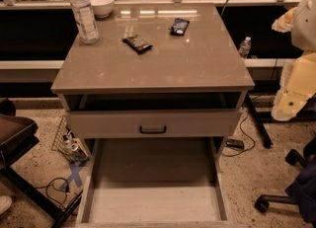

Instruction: Place rxbar chocolate into middle drawer

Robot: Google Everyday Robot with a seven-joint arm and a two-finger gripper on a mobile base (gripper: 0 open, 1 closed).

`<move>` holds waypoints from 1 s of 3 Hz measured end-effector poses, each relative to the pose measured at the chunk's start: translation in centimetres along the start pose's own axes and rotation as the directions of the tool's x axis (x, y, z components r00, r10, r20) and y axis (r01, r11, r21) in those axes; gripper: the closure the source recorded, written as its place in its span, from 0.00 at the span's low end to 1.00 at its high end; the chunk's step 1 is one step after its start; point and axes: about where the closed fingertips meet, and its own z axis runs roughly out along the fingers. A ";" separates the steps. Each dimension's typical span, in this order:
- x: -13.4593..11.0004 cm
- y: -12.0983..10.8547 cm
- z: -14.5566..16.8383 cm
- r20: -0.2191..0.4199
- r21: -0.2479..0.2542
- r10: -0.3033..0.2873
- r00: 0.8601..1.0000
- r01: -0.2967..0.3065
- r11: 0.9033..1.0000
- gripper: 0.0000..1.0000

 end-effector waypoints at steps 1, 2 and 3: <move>0.0 0.0 0.0 0.000 0.000 0.000 1.000 0.000 1.000 0.00; -0.6 -1.1 1.0 0.039 0.023 0.015 0.999 -0.016 1.000 0.00; -2.4 -5.2 4.7 0.180 0.061 0.125 0.976 -0.138 0.989 0.00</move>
Offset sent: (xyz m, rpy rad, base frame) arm 0.1178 0.0296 -0.0389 0.2818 -0.2179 -0.0673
